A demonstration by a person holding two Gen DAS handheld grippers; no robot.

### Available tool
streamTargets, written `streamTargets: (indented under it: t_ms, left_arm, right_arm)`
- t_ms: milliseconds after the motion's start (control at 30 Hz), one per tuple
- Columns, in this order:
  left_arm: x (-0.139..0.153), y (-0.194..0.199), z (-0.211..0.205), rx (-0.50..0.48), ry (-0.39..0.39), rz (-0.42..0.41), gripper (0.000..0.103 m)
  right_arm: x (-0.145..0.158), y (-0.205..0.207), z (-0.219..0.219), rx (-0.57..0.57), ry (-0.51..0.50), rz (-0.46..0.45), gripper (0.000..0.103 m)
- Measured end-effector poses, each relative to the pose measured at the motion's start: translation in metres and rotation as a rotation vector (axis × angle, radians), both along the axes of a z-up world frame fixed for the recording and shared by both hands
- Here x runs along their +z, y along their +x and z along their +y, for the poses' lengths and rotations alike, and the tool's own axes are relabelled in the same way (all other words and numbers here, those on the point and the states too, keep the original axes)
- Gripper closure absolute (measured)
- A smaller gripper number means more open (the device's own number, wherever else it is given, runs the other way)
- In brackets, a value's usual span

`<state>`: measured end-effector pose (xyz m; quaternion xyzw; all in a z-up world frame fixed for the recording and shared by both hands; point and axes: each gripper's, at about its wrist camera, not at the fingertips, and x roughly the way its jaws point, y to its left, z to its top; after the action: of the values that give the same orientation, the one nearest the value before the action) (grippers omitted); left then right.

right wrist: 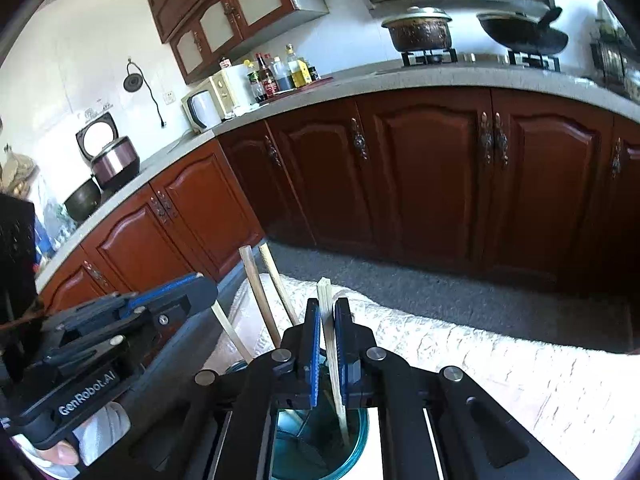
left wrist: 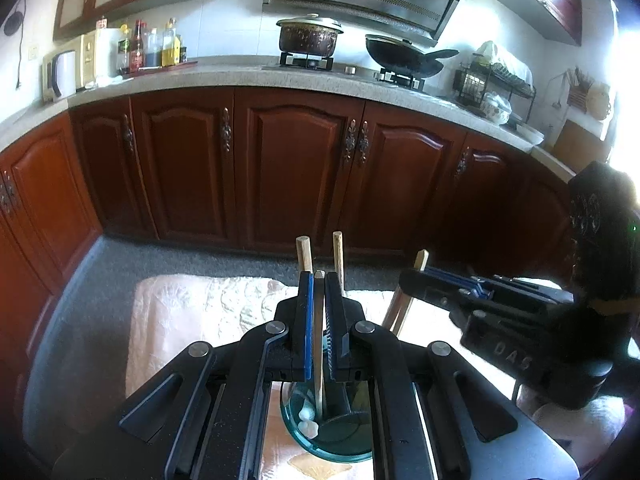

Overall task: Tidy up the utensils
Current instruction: 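Lower both held chopsticks into the floral cup from above, then open both tools to release the chopsticks and withdraw from the cup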

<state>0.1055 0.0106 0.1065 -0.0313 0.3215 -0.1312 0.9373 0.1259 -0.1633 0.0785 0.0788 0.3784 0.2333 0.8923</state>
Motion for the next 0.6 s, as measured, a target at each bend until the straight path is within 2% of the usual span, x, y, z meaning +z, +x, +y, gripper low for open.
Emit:
streamTargets:
  t_ms: [67, 133, 233, 400, 533, 600]
  left_arm:
    - [0.001, 0.0, 0.002, 0.0, -0.01, 0.007, 0.099]
    - [0.002, -0.001, 0.003, 0.003, -0.022, 0.013, 0.099]
    - [0.004, -0.003, 0.005, -0.001, -0.029, 0.022, 0.096]
    - [0.006, -0.01, 0.008, -0.002, -0.051, 0.051, 0.082]
    - [0.009, -0.022, 0.011, 0.006, -0.052, 0.038, 0.065]
    - [0.009, -0.03, 0.01, 0.015, -0.038, 0.031, 0.064]
  right_arm:
    - [0.001, -0.002, -0.002, 0.0, 0.003, 0.006, 0.092]
    - [0.002, -0.006, -0.003, -0.005, 0.006, 0.007, 0.075]
    - [0.003, -0.012, -0.007, -0.011, 0.013, 0.008, 0.075]
    - [0.003, -0.025, -0.013, -0.022, 0.016, 0.016, 0.075]
    - [0.003, -0.043, -0.013, -0.024, -0.02, 0.007, 0.075]
    - [0.003, -0.052, -0.014, -0.033, -0.032, 0.001, 0.074]
